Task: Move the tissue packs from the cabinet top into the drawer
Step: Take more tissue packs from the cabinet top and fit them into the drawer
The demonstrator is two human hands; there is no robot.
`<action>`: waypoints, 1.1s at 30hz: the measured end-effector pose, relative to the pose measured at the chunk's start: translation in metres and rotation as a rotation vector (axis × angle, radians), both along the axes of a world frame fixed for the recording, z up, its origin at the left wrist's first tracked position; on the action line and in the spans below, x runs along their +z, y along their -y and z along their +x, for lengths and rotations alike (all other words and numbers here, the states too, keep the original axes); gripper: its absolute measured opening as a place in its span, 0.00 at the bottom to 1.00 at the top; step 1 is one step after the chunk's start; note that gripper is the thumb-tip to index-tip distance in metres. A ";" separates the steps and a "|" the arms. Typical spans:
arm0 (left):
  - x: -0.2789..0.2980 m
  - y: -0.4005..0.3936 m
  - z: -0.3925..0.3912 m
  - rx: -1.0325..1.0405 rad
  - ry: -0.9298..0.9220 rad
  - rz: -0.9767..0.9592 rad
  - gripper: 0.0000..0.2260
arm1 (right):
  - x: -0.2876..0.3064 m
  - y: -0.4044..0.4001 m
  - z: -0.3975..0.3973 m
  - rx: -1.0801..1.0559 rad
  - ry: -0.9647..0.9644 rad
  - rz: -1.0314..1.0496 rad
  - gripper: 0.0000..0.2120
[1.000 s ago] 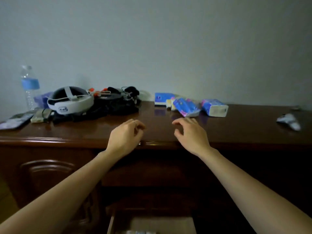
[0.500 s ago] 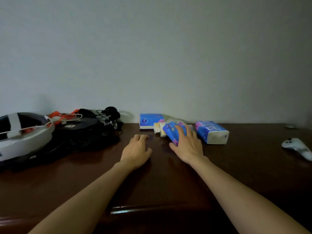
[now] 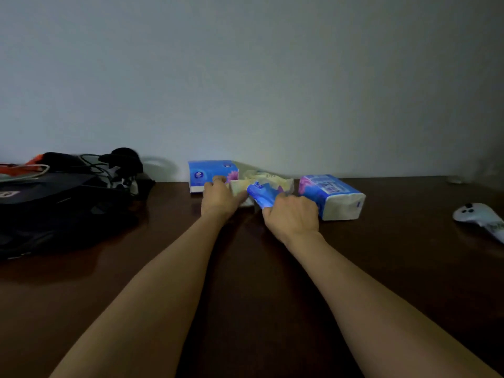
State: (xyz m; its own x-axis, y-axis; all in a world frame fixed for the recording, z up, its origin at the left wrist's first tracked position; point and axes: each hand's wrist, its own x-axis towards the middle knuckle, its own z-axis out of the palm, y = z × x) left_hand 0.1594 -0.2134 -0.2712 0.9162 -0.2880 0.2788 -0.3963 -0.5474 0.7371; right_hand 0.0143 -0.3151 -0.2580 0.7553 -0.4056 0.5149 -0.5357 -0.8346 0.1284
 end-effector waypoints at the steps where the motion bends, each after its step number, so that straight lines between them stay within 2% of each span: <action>1: 0.001 -0.006 -0.004 0.009 -0.004 -0.017 0.36 | 0.003 -0.003 -0.004 0.003 -0.007 -0.003 0.22; 5: 0.003 -0.037 -0.037 0.025 0.008 0.032 0.29 | 0.004 -0.021 -0.031 0.052 -0.002 -0.009 0.21; 10: 0.006 -0.082 -0.112 0.017 -0.061 -0.099 0.22 | -0.001 -0.055 -0.092 0.173 0.077 0.054 0.19; 13: 0.009 -0.116 -0.169 0.019 -0.075 -0.134 0.23 | -0.002 -0.084 -0.135 0.219 0.142 0.122 0.17; 16: 0.010 -0.151 -0.235 0.030 -0.042 -0.240 0.26 | -0.011 -0.122 -0.182 0.301 0.310 0.179 0.11; 18: 0.003 -0.174 -0.279 0.018 0.003 -0.329 0.30 | -0.021 -0.148 -0.211 0.361 0.420 0.181 0.13; 22: -0.029 -0.222 -0.352 0.040 0.107 -0.537 0.29 | -0.054 -0.182 -0.256 0.510 0.563 0.145 0.11; 24: -0.059 -0.242 -0.379 0.033 0.126 -0.578 0.28 | -0.083 -0.191 -0.278 0.609 0.577 0.147 0.10; 28: -0.147 -0.274 -0.416 0.064 -0.003 -0.505 0.28 | -0.166 -0.200 -0.316 0.780 0.409 0.221 0.08; 33: -0.261 -0.316 -0.437 0.203 -0.254 -0.384 0.25 | -0.288 -0.207 -0.350 0.692 -0.107 0.355 0.11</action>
State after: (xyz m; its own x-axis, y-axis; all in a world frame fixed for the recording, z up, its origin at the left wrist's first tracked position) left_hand -0.2779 0.1027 -0.5326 0.9957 -0.0171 0.0906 -0.0919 -0.2655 0.9597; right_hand -0.3359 -0.1085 -0.5460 0.9346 0.0491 0.3522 0.1217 -0.9747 -0.1873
